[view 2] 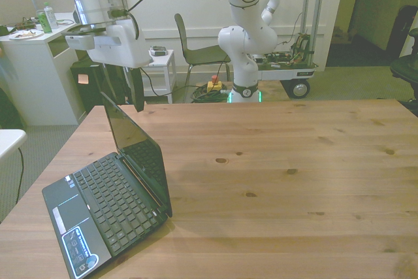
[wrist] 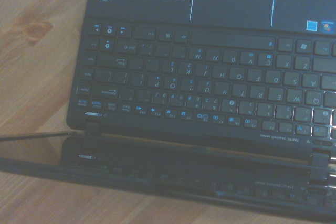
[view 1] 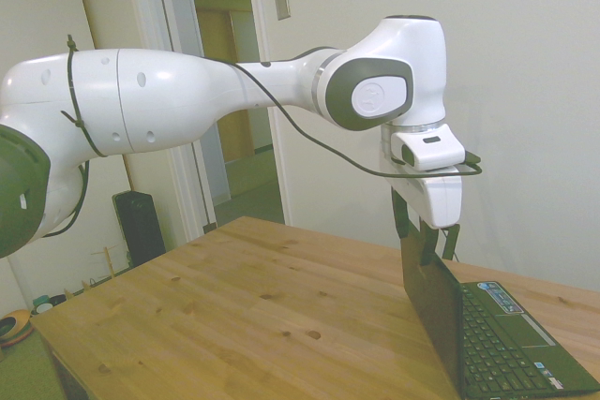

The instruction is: Close the laptop

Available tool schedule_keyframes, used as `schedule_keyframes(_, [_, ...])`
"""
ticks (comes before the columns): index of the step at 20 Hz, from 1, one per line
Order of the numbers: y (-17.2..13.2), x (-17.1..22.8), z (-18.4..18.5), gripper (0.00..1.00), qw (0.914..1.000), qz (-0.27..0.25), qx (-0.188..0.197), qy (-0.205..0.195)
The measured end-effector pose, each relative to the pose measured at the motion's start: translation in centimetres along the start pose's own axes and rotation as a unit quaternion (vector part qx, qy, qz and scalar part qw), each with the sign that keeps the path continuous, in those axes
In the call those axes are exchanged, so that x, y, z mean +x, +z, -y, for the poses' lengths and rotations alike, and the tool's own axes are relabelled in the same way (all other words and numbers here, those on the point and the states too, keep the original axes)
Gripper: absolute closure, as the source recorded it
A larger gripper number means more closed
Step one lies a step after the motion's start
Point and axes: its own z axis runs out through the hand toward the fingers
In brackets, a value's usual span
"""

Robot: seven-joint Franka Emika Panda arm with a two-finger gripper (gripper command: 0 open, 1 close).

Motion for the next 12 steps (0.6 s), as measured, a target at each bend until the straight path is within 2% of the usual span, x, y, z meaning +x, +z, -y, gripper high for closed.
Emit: schedule_keyframes(12, [1.1,1.6,-0.9,1.00,0.9999,0.003,-0.009,0.009])
